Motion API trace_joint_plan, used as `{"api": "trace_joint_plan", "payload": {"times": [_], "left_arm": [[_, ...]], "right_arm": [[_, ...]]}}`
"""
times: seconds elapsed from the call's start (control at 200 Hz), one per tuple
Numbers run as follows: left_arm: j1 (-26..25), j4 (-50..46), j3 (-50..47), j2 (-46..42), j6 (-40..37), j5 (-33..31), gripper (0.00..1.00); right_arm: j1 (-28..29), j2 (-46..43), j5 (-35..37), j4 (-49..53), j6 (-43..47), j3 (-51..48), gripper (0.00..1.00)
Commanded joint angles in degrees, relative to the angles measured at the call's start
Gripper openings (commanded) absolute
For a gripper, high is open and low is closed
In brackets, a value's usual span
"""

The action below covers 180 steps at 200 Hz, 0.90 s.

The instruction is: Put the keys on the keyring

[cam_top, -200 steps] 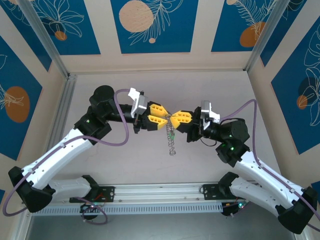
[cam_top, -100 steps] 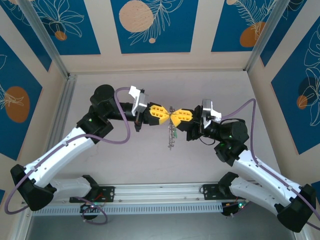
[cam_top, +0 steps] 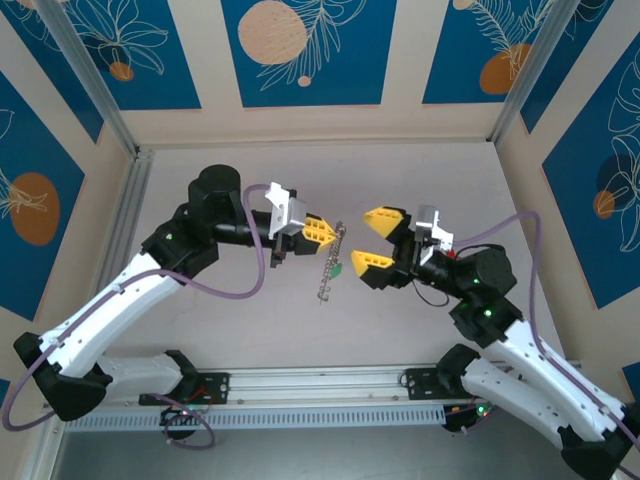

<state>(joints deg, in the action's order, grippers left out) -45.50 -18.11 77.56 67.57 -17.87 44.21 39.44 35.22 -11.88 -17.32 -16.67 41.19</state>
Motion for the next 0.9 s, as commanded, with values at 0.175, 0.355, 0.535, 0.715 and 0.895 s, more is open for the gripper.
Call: {"api": "trace_joint_plan", "payload": {"times": [0.175,0.355,0.535,0.715,0.895], "left_arm": [[-3.46,-17.34,3.42,-1.49,-16.6,-11.44,0.0],[-3.56,-17.79,0.76,-2.9,-18.21,-12.91,0.0],[-2.79,-13.87,-5.14,-3.84,-15.93,-11.66,0.0],[0.71,-5.14,-11.88,-4.42,-9.16,-3.92,0.0],[1.39,2.03,-15.41,-2.47,-3.3,-2.98,0.0]], "right_arm": [[-7.93,3.89,25.84,43.21,6.65,14.0,0.88],[-27.34,14.67,19.88,54.7,0.01,18.37,0.85],[-45.93,18.7,6.47,54.63,-2.93,12.85,0.84],[-53.06,20.97,7.57,56.08,1.79,9.4,0.83],[-53.42,26.31,13.25,53.18,4.81,7.29,0.82]]}}
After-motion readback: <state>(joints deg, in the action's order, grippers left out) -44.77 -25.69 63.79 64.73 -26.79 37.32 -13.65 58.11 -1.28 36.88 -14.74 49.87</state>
